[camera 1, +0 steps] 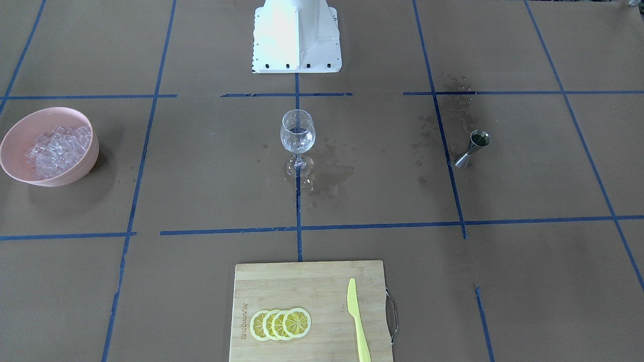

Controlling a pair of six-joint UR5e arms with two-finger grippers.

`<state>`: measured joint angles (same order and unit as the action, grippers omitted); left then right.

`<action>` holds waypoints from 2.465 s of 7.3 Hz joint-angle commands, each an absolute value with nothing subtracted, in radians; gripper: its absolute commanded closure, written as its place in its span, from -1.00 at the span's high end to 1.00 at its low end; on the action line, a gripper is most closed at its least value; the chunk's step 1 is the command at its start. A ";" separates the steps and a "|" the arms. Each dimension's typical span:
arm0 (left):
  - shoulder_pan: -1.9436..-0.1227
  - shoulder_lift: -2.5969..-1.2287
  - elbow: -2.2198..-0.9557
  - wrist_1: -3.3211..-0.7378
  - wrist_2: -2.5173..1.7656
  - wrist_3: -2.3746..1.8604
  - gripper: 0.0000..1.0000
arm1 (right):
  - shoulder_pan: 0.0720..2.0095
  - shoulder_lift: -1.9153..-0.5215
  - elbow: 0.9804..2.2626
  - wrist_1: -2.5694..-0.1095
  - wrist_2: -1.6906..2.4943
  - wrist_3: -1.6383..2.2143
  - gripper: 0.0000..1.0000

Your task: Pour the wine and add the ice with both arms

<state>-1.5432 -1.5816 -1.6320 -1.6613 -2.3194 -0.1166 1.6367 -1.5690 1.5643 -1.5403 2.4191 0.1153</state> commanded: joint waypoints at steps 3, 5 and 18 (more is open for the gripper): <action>-1.543 -1.585 -1.634 -1.661 -2.319 -0.117 1.00 | 1.637 -1.563 1.580 -1.540 2.396 0.095 1.00; -1.542 -1.597 -1.722 -1.660 -2.318 -0.130 1.00 | 1.637 -1.554 1.600 -1.542 2.393 0.098 1.00; -0.621 -1.174 -2.290 -2.284 -1.537 -1.283 1.00 | 1.578 -1.514 1.660 -1.549 2.430 0.164 1.00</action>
<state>-0.8058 -1.2073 -2.2882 -2.2486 -1.7287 -1.1374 1.5792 -1.5116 1.6490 -1.5486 2.4262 0.1613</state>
